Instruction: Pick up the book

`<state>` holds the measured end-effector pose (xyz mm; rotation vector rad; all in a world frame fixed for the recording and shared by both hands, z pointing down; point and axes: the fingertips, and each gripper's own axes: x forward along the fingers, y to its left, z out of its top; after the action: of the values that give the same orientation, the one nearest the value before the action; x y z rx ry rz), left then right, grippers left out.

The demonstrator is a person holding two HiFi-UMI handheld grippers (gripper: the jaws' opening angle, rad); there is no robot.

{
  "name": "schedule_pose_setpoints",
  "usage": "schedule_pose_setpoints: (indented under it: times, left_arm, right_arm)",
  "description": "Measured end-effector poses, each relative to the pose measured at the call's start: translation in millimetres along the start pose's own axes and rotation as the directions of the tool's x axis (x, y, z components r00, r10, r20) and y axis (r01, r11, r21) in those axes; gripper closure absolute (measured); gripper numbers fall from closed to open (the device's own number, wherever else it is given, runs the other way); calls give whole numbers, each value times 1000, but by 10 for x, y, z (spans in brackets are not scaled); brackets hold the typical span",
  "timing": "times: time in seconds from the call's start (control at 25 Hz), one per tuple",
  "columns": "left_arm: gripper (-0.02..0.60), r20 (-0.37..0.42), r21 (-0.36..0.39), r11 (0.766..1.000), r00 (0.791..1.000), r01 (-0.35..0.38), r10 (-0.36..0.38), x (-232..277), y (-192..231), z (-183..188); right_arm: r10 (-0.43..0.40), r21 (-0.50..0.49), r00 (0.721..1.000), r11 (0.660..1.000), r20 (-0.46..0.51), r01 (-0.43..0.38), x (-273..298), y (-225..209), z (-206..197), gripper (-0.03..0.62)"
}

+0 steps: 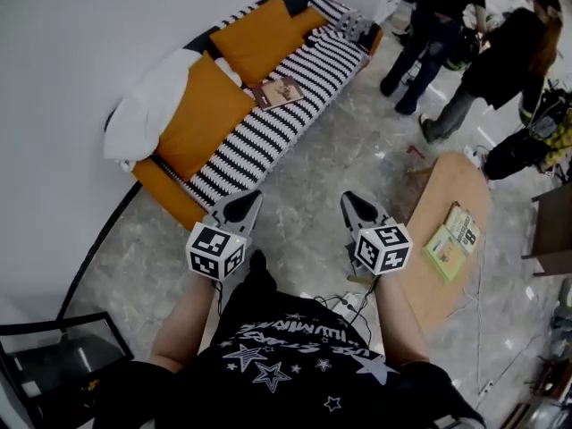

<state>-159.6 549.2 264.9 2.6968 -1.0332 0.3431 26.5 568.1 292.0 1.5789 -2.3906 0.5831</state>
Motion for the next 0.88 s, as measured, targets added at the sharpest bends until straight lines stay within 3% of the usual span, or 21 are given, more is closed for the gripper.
schedule_pose_setpoints:
  times: [0.32,0.6,0.88]
  left_arm:
    - [577,-12,-35,999,1000,-4,4,166,678,59]
    - [577,-5,-48,999,1000,9,-9,252,1137,129]
    - [577,-4,-49,998,999,48,-48,332,1403,169]
  right_arm:
    - [23,-6,999,1000,-30,-23,683,179,232,560]
    - [-11,43,1000,999,-28,12,1090,210,363,560]
    - [-30,47,999,998,-27,31,1357,347,460,560]
